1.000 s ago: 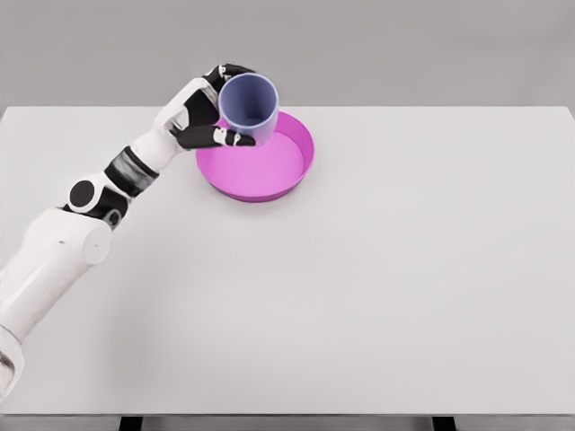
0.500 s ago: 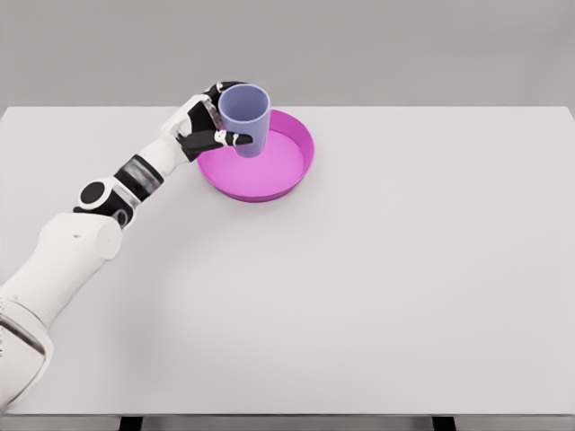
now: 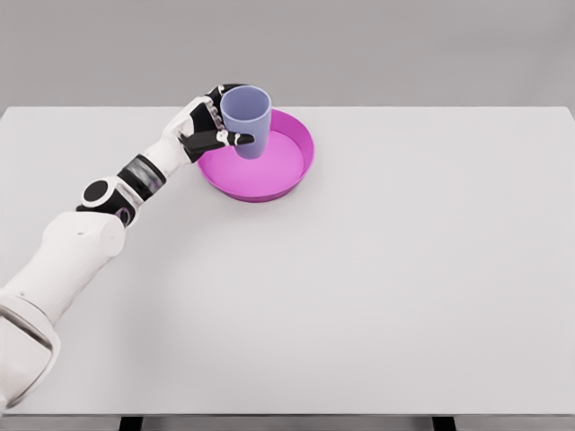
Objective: Flip the cup with left arm and place it on the plate
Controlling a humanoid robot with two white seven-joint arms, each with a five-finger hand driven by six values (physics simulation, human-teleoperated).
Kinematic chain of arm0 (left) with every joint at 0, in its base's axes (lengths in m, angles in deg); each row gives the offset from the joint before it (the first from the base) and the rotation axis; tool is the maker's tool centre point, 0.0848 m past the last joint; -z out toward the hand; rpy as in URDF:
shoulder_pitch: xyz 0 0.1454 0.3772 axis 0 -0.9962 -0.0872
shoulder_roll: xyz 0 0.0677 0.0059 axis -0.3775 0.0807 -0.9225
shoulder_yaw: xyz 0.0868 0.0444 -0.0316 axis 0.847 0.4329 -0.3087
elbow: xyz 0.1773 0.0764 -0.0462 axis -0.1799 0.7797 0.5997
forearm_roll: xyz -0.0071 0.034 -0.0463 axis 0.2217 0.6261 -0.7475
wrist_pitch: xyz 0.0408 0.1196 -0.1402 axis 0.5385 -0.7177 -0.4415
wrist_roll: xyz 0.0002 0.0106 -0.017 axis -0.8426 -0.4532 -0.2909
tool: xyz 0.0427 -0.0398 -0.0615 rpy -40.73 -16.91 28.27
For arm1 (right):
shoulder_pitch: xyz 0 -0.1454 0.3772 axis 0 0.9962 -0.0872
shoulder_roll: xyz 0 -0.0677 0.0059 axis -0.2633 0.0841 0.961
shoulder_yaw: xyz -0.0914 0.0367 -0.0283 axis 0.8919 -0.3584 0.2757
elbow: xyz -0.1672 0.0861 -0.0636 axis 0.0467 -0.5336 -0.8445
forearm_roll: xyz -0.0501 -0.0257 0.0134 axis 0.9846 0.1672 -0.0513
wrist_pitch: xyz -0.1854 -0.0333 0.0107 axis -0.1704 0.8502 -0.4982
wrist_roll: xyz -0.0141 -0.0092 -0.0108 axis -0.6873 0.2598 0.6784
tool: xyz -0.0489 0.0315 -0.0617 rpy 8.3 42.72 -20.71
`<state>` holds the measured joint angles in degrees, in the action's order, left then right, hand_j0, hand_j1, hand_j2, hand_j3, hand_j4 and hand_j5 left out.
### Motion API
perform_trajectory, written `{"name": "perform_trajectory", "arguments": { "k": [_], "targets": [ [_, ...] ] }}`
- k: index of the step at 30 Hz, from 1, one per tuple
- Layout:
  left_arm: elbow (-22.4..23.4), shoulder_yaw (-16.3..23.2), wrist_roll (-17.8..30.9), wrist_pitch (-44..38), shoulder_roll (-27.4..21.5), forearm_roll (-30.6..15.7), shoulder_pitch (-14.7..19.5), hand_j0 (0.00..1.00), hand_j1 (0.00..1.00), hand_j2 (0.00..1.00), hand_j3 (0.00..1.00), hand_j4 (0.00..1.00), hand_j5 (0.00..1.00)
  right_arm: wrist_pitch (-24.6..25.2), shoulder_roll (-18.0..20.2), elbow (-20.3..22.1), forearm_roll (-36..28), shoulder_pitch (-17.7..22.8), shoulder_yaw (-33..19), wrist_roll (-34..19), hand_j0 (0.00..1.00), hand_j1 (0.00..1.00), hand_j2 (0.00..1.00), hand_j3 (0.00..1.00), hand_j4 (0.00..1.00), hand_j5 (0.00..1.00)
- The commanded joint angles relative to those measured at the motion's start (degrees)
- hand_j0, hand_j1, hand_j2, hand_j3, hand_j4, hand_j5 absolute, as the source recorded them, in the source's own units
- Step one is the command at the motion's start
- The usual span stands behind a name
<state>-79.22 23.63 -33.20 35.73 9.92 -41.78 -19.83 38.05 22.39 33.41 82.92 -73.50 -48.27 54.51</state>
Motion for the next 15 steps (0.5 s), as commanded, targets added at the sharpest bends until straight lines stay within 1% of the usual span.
{"name": "perform_trajectory", "arguments": {
  "k": [1,3,4,7,11,13,15],
  "targets": [
    [1.9,-0.3,0.0,-0.2,0.6,-0.3,0.0,0.52,0.52,0.52,0.52,0.52,0.52,0.0,0.0,0.0,0.0,0.0,0.0,0.0,1.0,1.0,1.0,1.0,1.0,1.0],
    [2.3,-0.3,0.0,-0.2,0.7,-0.3,1.1,0.52,0.52,0.52,0.52,0.52,0.52,0.0,0.0,0.0,0.0,0.0,0.0,0.0,1.0,1.0,1.0,1.0,1.0,1.0],
    [2.5,-0.2,0.0,-0.2,0.7,-0.2,1.1,0.52,0.52,0.52,0.52,0.52,0.52,0.0,0.0,0.0,0.0,0.0,0.0,0.0,1.0,1.0,1.0,1.0,1.0,1.0],
    [5.0,-0.2,0.0,-0.2,1.5,-0.2,1.2,0.52,0.52,0.52,0.52,0.52,0.52,0.0,0.0,0.0,0.0,0.0,0.0,0.0,1.0,1.0,1.0,1.0,1.0,1.0],
    [7.1,0.1,0.0,-0.2,2.6,-0.1,1.7,0.51,0.51,0.51,0.51,0.51,0.51,0.0,0.0,0.0,0.0,0.0,0.0,0.0,1.0,1.0,1.0,1.0,1.0,1.0],
    [7.7,-0.4,0.0,-2.2,2.8,2.1,1.8,0.52,0.52,0.52,0.52,0.52,0.52,0.0,0.0,0.0,0.0,0.0,0.0,0.0,1.0,1.0,1.0,1.0,1.0,1.0],
    [7.9,-0.3,0.0,-3.8,2.8,2.2,2.1,0.52,0.52,0.52,0.52,0.52,0.52,0.0,0.0,0.0,0.0,0.0,0.0,0.0,1.0,1.0,1.0,1.0,1.0,1.0]
  ]
}}
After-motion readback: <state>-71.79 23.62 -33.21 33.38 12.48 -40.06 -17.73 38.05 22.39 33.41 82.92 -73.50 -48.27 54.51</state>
